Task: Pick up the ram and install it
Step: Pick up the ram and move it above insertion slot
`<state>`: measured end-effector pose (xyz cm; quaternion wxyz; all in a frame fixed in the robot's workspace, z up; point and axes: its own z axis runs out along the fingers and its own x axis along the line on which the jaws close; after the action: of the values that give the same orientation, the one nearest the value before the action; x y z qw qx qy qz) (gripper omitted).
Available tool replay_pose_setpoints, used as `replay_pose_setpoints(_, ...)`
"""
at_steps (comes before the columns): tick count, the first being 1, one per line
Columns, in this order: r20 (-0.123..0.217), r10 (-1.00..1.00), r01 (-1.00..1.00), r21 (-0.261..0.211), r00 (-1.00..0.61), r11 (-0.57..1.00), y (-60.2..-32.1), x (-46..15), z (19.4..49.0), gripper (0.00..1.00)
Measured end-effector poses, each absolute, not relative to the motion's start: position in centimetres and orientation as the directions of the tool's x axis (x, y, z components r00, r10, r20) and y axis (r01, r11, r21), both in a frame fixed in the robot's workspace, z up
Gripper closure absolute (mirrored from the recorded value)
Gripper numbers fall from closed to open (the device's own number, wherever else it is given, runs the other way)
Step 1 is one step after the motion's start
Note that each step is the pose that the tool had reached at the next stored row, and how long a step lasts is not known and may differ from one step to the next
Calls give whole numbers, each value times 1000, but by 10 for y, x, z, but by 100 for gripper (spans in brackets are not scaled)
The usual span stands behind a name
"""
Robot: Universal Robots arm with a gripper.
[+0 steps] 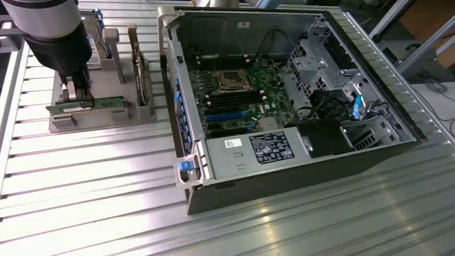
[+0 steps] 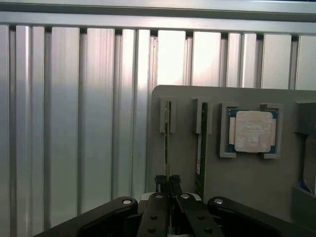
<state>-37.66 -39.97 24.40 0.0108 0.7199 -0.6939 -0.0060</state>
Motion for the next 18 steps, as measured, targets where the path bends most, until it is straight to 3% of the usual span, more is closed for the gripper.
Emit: replay_pose_setpoints(18,6,-999,-999,24,37,-37,-400,-377,255,88)
